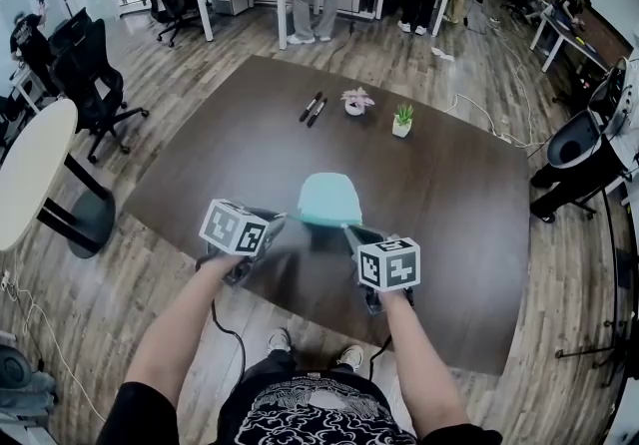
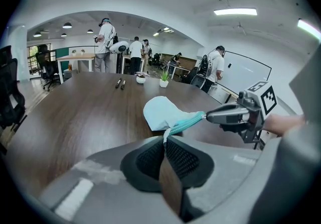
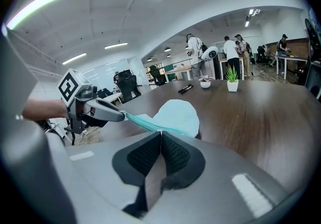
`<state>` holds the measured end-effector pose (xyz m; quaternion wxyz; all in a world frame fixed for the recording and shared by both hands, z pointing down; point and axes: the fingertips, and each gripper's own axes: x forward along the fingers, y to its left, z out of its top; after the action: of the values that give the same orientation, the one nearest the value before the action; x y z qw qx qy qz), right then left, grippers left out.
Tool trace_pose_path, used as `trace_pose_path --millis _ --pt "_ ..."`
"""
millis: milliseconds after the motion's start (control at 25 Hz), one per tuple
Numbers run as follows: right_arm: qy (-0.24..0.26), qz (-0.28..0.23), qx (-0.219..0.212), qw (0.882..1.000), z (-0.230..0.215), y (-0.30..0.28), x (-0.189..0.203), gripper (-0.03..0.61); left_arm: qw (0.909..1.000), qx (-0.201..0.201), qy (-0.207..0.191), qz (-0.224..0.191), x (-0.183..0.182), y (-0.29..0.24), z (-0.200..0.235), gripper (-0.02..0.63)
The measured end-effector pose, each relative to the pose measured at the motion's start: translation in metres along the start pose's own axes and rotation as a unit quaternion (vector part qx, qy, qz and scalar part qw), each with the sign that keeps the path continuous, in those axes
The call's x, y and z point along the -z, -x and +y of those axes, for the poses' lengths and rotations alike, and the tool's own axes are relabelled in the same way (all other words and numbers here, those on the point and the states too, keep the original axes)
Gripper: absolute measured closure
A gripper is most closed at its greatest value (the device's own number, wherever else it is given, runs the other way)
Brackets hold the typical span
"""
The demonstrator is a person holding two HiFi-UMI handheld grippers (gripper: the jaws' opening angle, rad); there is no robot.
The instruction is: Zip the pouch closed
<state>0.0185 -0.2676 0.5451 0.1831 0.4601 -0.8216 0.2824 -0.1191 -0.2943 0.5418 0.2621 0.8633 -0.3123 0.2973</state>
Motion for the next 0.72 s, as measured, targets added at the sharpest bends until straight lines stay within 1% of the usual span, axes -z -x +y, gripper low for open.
trace_pose_path --millis 240,720 --pt "0.0 0.0 -0.002 1.0 0.0007 0.0001 0.0021 0.571 1.0 -0.004 0.002 -0.001 0.0024 -0.0016 -0.0004 0.594" --pt "-0.003 0.001 0.009 1.0 -0.0068 0.0041 0.0067 0.572 0.9997 -0.022 0.011 -0.002 0.0086 -0.0008 0.0092 0.594"
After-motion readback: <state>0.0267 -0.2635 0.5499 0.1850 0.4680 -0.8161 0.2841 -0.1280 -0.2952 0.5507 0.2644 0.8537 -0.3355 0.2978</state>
